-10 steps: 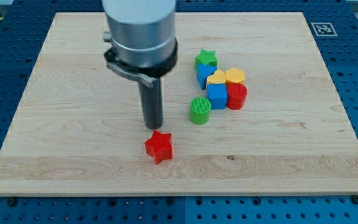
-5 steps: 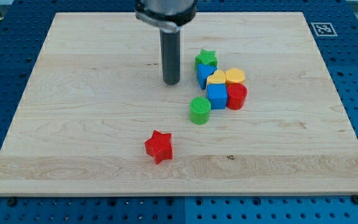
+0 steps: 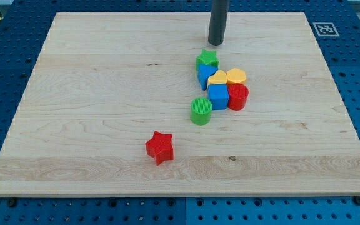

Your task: Move the green star left and down a bit

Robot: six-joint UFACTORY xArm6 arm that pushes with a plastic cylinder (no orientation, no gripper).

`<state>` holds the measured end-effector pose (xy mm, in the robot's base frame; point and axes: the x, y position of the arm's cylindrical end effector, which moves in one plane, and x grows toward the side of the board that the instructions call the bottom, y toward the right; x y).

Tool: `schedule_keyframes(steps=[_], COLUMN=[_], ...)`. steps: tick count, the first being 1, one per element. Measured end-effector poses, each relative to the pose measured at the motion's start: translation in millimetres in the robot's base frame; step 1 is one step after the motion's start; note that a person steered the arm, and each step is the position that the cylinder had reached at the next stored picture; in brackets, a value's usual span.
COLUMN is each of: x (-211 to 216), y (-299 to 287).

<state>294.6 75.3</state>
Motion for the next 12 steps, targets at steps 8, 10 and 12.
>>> schedule_keyframes(steps=[8, 10, 12], x=[77.3, 40.8, 36.0], y=[-61.5, -63.5, -100.6])
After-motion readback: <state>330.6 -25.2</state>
